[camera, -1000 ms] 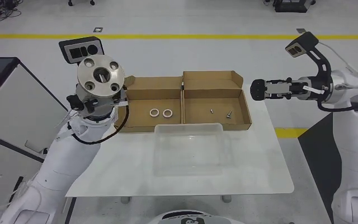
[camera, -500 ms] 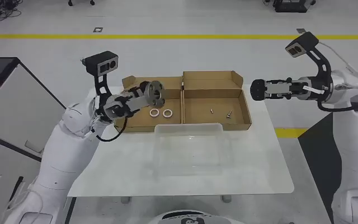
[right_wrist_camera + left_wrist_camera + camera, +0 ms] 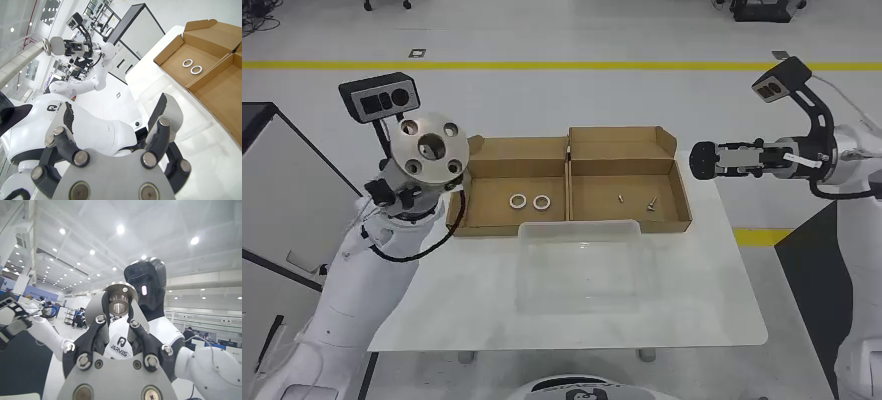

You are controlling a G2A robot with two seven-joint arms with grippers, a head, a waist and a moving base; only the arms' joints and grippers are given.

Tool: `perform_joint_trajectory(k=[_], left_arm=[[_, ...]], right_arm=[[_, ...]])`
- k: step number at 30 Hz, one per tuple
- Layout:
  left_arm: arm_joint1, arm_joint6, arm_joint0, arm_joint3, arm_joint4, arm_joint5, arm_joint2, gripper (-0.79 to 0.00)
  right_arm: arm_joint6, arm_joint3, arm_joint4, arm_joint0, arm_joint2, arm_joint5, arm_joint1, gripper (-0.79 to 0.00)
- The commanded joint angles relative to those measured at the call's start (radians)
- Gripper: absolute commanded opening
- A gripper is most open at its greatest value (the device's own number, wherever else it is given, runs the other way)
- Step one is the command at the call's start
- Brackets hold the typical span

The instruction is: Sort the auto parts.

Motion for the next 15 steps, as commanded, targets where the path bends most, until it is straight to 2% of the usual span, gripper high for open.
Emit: perform_joint_trajectory(k=[1,6,8,15], left_arm=[[-0.015,-0.043,0.009,-0.004,-0.06,0.043,-0.033,-0.785],[-0.049,-0.1,0.033,0.021,-0.031,0.101,-0.094,-0.785],[-0.061,-0.113,0.039,0.034,0.034,0.114,-0.111,-0.785],[-0.074,-0.075,0.048,0.095,0.399,0.076,-0.121,-0.785]], right_arm=[[0.0,0.0,0.0,0.0,0.0,0.0,0.0,0.0],[0.0,0.0,0.0,0.0,0.0,0.0,0.0,0.0],[0.0,0.0,0.0,0.0,0.0,0.0,0.0,0.0],[0.0,0.0,0.0,0.0,0.0,0.0,0.0,0.0]])
